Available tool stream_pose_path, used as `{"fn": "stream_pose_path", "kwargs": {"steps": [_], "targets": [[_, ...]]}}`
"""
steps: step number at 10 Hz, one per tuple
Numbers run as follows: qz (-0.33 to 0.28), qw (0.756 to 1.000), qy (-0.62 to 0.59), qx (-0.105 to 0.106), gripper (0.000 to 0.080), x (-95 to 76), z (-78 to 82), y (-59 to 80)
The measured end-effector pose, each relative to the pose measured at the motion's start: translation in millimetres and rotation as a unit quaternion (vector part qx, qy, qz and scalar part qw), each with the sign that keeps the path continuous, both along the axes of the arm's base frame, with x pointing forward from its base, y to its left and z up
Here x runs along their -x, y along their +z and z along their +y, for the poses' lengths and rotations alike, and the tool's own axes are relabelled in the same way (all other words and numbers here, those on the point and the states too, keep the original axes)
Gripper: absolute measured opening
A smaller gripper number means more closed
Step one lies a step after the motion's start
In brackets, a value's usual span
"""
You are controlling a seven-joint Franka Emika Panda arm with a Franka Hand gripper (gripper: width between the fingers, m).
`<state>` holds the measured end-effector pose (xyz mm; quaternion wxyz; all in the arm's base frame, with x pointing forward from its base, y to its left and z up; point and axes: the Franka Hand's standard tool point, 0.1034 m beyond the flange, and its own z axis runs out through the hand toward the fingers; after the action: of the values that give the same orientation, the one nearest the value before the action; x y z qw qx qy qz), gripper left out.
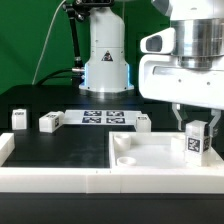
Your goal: Assemble one leg
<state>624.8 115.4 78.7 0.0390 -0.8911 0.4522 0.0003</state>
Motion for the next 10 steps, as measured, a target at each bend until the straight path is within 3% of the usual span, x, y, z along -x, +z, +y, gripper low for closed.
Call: {"fn": "stream_pose_path", "kwargs": {"steps": [3, 7, 8, 9, 10], "targets": [[0.009, 0.987, -0.158, -0.008, 0.0291, 0.0, -0.4, -0.3], [0.026, 0.932, -0.361, -0.022, 0.0291, 0.0, -0.4, 0.0], [0.026, 0.930, -0.366, -0.022, 0.0291, 0.0, -0.4, 0.0], [0.030, 0.913, -0.405, -0.025, 0.0291, 0.0, -0.1, 0.2], [0.028, 0.921, -0.388, -0.024, 0.0291, 0.2, 0.0, -0.3]]}}
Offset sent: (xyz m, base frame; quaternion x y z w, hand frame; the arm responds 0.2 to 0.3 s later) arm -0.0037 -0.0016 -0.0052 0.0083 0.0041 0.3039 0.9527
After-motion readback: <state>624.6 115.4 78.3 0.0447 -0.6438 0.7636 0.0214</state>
